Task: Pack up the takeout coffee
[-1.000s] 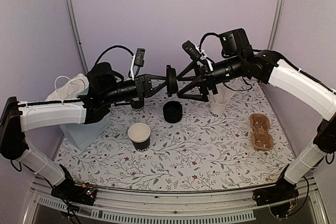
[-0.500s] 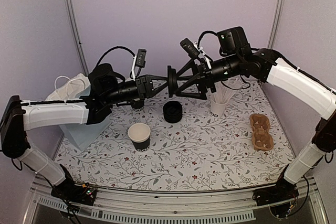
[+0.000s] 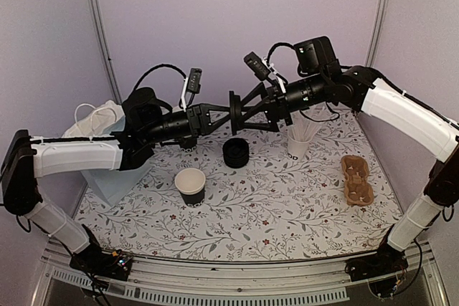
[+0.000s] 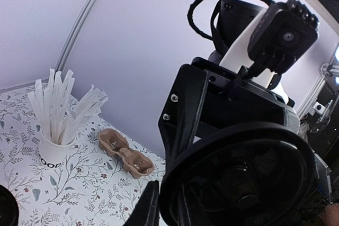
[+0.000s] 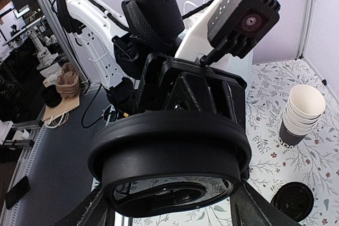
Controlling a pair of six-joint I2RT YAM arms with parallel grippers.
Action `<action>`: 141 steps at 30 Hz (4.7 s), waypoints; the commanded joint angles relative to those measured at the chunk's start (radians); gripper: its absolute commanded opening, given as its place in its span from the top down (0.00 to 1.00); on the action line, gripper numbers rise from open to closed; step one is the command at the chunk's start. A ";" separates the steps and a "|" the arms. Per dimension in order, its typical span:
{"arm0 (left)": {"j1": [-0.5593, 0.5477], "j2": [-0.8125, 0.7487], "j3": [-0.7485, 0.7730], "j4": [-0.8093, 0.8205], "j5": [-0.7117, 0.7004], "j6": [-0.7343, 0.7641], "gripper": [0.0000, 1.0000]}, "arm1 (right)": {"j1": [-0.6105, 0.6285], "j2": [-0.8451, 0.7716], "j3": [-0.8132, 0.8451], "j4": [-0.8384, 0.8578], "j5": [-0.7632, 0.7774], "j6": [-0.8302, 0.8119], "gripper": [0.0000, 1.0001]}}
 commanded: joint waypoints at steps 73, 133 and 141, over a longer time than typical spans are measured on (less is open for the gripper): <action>-0.188 0.339 0.571 -1.457 -0.474 0.290 1.00 | -0.096 -0.285 -0.293 -0.235 0.407 -0.373 0.31; -0.111 -0.060 0.138 -1.196 -0.730 0.227 0.56 | 0.243 0.360 0.221 -0.810 0.880 -0.551 0.29; -0.110 -0.063 0.122 -1.188 -0.724 0.227 0.56 | 0.267 0.373 0.220 -0.810 0.901 -0.549 0.29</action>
